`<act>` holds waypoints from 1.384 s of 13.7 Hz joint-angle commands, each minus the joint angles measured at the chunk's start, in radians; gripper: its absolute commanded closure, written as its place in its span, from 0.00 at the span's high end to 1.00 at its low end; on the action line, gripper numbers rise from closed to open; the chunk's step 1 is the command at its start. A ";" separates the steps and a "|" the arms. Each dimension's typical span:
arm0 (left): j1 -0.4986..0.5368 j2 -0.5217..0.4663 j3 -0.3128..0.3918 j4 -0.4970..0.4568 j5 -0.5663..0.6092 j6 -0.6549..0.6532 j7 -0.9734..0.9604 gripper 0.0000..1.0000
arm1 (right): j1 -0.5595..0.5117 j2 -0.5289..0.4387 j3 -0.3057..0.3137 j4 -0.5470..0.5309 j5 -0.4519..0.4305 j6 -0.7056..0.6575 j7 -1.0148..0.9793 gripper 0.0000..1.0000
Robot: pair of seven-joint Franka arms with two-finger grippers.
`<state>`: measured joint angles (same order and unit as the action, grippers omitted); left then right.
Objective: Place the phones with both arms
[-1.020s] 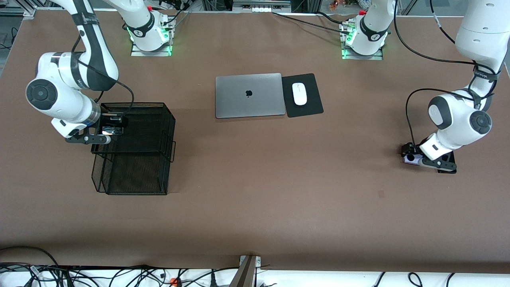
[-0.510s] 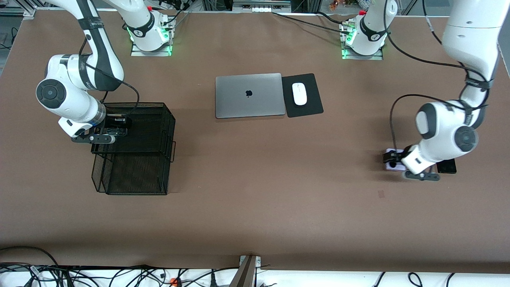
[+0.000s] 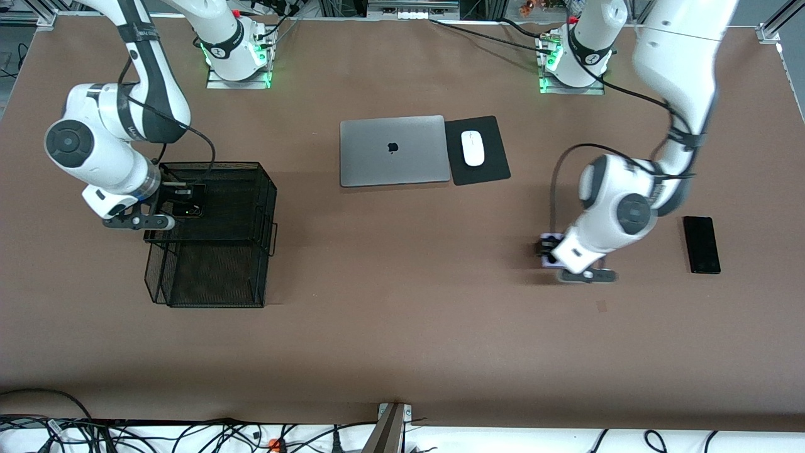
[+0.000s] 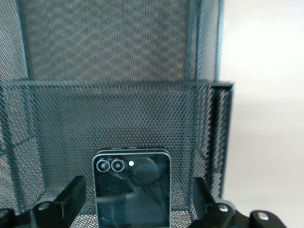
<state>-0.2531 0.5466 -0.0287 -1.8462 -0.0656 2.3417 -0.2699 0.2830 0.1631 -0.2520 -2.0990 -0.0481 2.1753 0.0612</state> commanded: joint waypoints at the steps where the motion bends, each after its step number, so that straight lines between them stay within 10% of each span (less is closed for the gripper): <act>1: -0.127 0.041 0.019 0.132 -0.016 -0.088 -0.177 0.00 | 0.007 -0.014 -0.010 0.114 0.014 -0.142 -0.006 0.99; 7: -0.300 0.197 0.019 0.352 -0.014 -0.125 -0.321 0.00 | 0.007 -0.010 -0.019 0.303 0.040 -0.302 -0.015 1.00; 19: -0.494 0.467 0.102 0.670 0.041 -0.092 -0.434 0.00 | 0.008 -0.007 -0.019 0.313 0.083 -0.304 -0.017 1.00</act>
<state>-0.6950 0.9599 0.0256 -1.2502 -0.0506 2.2524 -0.6516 0.2841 0.1536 -0.2630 -1.8041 0.0180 1.8939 0.0608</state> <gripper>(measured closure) 0.150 0.000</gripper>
